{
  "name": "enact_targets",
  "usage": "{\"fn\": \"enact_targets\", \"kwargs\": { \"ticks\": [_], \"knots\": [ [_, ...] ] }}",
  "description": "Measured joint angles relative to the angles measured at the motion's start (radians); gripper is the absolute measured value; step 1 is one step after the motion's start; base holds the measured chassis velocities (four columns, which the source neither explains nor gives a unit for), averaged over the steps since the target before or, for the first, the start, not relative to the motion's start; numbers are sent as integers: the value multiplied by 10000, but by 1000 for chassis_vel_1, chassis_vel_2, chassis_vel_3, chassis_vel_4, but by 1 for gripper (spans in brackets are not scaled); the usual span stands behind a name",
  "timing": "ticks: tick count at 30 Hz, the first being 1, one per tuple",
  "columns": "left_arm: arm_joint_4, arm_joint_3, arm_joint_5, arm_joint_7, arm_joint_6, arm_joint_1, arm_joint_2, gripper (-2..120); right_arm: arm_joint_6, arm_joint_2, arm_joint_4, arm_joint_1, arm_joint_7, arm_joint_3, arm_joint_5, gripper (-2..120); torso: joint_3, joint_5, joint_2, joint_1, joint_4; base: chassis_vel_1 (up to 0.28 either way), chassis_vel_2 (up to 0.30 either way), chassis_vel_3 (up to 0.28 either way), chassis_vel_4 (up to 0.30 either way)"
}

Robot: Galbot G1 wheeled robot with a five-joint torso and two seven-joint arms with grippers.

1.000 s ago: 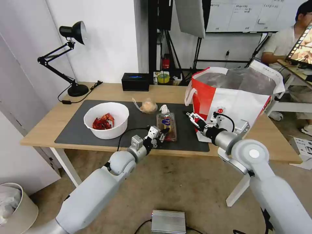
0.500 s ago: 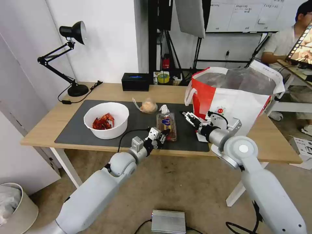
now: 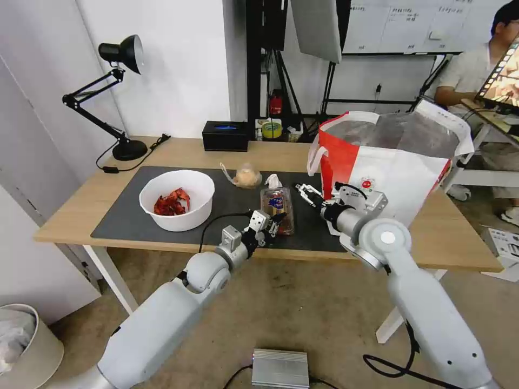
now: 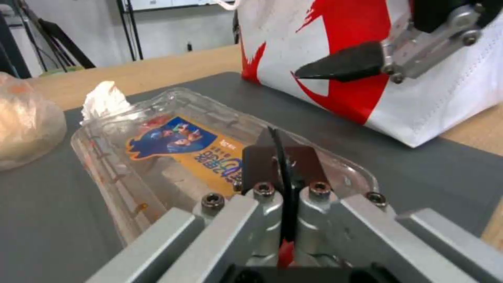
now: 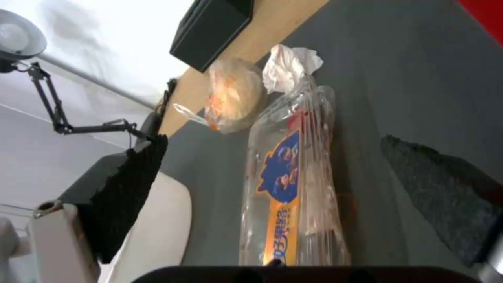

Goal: Pick up the trash from the table and place it into the takeout bag.

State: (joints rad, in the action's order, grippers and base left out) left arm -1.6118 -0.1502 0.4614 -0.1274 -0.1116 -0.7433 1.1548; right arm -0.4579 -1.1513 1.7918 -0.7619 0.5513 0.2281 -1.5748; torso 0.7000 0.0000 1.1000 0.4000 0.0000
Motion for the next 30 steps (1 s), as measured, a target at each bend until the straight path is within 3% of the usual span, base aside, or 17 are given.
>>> {"fn": "enact_targets", "kwargs": {
  "ticks": [17,30],
  "knots": [
    [-33,-5,6,19,-2,28,5,0,-641,-460,-855,860,952,-378,201,100,0,0,0,0,0,0,0,0,0],
    [-22,-96,25,24,17,109,15,0,-953,-800,-1344,1138,1091,-523,92,100,0,-1,-1,0,0,0,0,0,0]
  ]
}}
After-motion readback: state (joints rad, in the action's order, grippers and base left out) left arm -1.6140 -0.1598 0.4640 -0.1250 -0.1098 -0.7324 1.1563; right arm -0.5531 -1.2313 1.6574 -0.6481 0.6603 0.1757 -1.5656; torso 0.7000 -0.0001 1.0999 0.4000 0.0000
